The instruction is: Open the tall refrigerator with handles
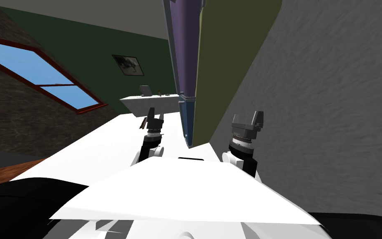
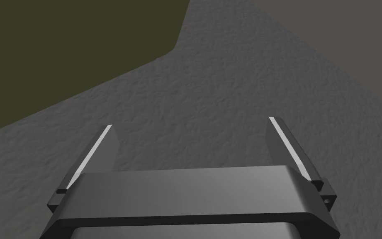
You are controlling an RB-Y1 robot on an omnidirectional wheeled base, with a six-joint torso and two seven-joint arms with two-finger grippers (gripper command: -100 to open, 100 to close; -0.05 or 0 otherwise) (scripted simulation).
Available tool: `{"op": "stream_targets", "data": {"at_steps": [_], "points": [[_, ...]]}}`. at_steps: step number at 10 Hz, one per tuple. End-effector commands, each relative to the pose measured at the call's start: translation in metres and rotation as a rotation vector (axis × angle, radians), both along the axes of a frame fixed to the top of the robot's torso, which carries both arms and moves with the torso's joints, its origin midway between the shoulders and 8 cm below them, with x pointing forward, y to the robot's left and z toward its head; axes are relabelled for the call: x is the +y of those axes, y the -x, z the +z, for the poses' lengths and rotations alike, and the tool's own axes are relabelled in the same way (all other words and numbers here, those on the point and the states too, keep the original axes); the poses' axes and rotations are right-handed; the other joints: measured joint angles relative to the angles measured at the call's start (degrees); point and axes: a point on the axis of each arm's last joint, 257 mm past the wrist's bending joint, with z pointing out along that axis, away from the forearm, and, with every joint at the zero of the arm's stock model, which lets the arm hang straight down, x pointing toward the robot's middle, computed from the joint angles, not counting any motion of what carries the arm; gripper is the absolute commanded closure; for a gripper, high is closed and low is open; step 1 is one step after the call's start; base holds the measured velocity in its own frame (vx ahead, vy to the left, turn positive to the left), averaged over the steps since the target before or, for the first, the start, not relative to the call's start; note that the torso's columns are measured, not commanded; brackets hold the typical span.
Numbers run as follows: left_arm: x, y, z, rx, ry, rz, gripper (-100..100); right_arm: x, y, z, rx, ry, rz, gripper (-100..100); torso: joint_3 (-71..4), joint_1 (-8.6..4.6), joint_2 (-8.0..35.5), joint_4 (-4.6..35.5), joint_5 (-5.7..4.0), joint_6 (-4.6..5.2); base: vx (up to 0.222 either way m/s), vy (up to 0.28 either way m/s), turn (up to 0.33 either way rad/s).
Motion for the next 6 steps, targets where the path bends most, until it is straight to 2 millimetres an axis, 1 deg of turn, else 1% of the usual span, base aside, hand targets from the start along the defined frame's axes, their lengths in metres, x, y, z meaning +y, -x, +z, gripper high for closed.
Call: {"op": "stream_targets", "data": {"at_steps": [1, 3, 6], "points": [[0.0, 0.0, 0.0, 0.0, 0.0, 0.0, 0, 0.0, 0.0, 0.0, 0.0, 0.0, 0.0, 0, -4.67, 0.0, 2.32, 2.35, 0.0, 0.0, 0.0, 0.0, 0.0], [0.0, 0.0, 0.0001, 0.0, 0.0, 0.0, 0, 0.0, 0.0, 0.0001, 0.0, 0.0, 0.0, 0, -20.14, 0.0, 10.03, 10.06, 0.0, 0.0, 0.0, 0.0, 0.0], [0.0, 0.0001, 0.0001, 0.0, 0.0, 0.0, 0, 0.0, 0.0001, 0.0001, 0.0, 0.0, 0.0, 0, -45.36, 0.0, 22.69, 22.68, 0.0, 0.0, 0.0, 0.0, 0.0]]}}
